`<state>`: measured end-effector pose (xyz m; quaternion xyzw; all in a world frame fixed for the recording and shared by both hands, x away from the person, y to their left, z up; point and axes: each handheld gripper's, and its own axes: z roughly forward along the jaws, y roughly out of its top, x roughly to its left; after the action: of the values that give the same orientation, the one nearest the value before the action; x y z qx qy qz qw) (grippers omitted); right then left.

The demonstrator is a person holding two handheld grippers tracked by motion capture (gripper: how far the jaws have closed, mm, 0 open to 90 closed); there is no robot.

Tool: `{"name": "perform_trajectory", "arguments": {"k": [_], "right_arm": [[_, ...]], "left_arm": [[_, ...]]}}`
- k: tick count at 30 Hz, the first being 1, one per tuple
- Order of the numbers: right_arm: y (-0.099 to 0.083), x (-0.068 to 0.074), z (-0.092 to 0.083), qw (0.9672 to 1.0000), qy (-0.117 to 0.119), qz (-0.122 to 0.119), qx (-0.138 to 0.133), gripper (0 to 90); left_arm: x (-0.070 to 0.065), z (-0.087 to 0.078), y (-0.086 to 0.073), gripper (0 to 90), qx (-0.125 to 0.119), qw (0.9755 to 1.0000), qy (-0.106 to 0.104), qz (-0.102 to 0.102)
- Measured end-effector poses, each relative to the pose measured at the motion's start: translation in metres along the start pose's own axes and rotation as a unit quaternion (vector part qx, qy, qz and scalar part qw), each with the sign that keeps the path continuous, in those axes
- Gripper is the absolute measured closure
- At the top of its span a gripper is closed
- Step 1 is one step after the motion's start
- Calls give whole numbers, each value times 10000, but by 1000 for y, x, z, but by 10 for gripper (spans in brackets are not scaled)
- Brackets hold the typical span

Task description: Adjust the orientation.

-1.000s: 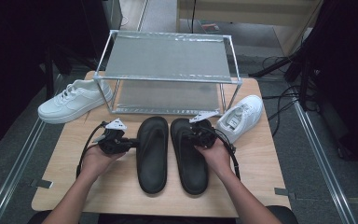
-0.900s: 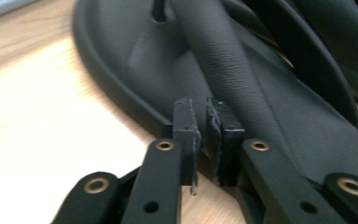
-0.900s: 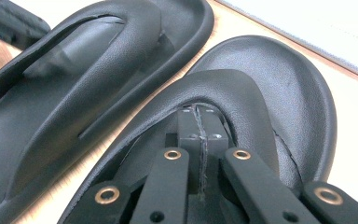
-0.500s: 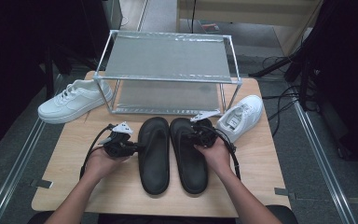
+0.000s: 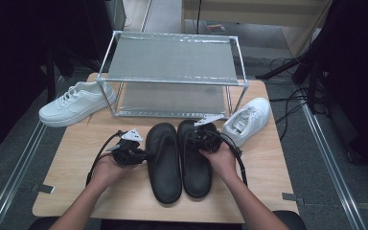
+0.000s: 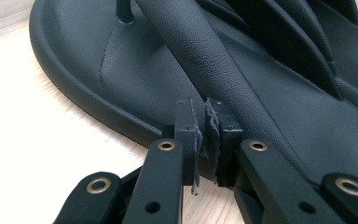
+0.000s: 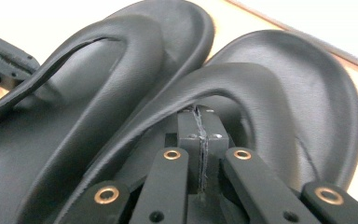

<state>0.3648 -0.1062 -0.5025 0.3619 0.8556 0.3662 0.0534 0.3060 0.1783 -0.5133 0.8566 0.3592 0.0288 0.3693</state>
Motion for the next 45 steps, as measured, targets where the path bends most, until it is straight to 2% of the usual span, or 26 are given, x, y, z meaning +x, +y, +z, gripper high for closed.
{"name": "perform_trajectory", "arguments": {"k": [4,8,14,18,24,30,33,36,39,42,45], "right_arm": [[0,5,2,9998,-71,-145,62,900],[-1,3,0,9999,-58,-61,84,898],[-3,2,-3,9998,-140,-129,92,864],[-5,1,-6,9997,-197,-100,53,858],[-9,2,-18,9998,-157,-2,-120,837],[-14,9,-33,9993,11,47,-370,799],[-18,14,-38,9988,120,43,-483,752],[-22,18,-40,9979,243,177,-566,688],[-28,21,-41,9973,272,197,-651,623],[-33,24,-43,9963,246,198,-800,514],[-35,29,-44,9951,252,349,-895,459]], "left_arm": [[-4,2,0,840,31,10000,-25,48],[-7,4,2,838,65,9999,-83,105],[-10,5,2,828,119,9995,-225,196],[-9,3,5,801,137,9995,-202,222],[-7,-12,10,760,-160,9994,-244,205],[3,-23,14,705,-335,9993,-138,110],[9,-27,17,651,-394,9991,-139,-11],[15,-30,19,627,-463,9986,-189,-143],[18,-32,22,583,-522,9984,-134,-157],[21,-32,23,514,-526,9986,-20,-108],[22,-32,24,465,-516,9986,87,-34]]}}
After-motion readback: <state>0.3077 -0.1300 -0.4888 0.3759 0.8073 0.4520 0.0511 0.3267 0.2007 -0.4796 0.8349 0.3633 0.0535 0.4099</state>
